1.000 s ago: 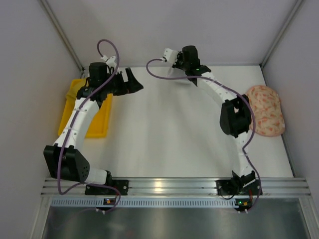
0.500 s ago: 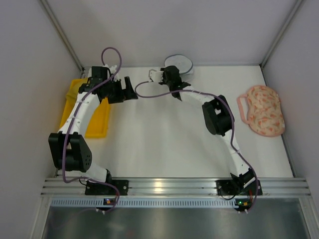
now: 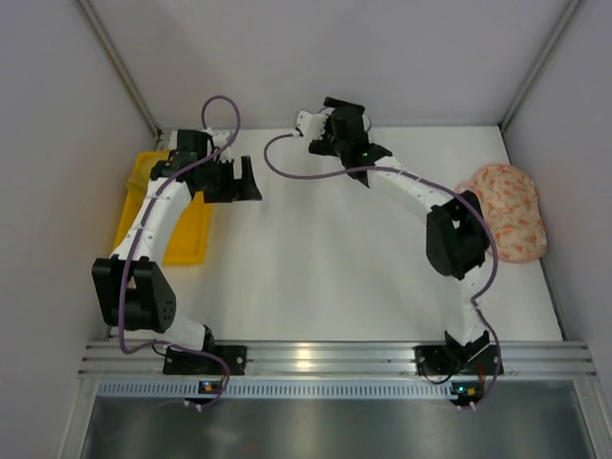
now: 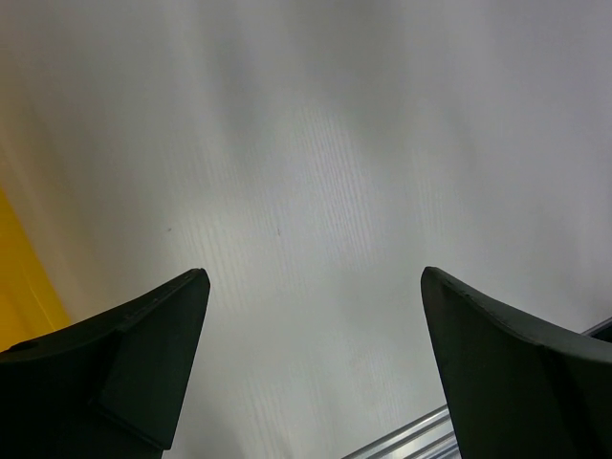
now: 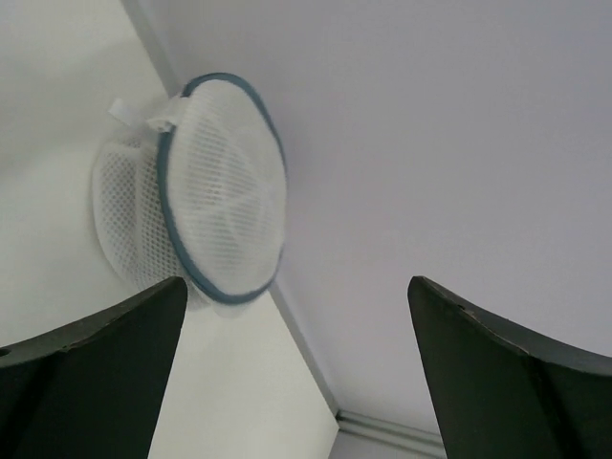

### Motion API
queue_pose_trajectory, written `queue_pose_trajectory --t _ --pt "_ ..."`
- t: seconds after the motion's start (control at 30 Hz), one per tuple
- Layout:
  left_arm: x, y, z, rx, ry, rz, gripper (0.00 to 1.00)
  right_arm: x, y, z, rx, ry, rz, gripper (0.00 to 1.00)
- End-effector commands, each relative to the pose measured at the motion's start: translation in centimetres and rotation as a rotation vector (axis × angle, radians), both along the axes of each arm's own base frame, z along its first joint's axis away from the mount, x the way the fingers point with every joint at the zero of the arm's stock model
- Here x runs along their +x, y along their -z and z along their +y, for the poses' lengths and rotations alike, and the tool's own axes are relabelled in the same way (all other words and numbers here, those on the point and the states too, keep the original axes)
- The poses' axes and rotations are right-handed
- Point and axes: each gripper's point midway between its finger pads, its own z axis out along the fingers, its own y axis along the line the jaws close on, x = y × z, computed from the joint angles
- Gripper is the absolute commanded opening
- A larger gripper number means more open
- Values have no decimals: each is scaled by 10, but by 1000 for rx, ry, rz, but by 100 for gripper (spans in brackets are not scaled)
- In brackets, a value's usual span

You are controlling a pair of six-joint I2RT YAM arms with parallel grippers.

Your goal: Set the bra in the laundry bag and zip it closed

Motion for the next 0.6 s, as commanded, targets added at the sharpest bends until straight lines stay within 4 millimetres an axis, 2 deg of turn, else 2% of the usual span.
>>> queue_pose_trajectory --t 0.0,0.07,0.1,0.13,0.2,0.23,0.27,0.3,0.33,0.4,0.43,0.47,0.5,0.57 --pt "-9 -21 6 54 48 -64 98 -41 -91 -16 170 26 -67 100" --pt "-14 -17 11 85 49 -44 98 -65 -105 -34 243 62 -36 99" --pt "-16 -13 13 100 59 -28 98 -79 -89 -43 231 78 38 99" --pt "-21 -9 14 111 64 -3 98 -97 -107 -54 326 98 50 99" --pt "-26 -4 16 129 90 17 98 -119 -103 -72 382 125 122 99" --pt "-31 1 16 131 96 32 98 -142 -97 -89 445 147 182 100" --pt "-33 3 16 133 101 36 98 -155 -91 -96 472 152 214 99" --pt "-36 3 16 142 120 27 98 -170 -61 -106 473 171 279 99" --pt "-37 5 15 152 134 26 98 -191 -78 -118 547 166 253 99" --pt "-38 4 13 194 162 7 98 -215 -62 -131 570 175 297 99" --pt "-39 5 11 208 171 4 98 -235 -52 -132 617 143 356 99" --pt "-41 6 7 225 185 1 98 -240 -43 -152 632 195 378 100" --pt "-43 6 4 222 189 -1 98 -247 -27 -161 630 220 409 99" --pt "-49 10 -5 222 211 12 98 -261 -26 -176 646 236 396 99"
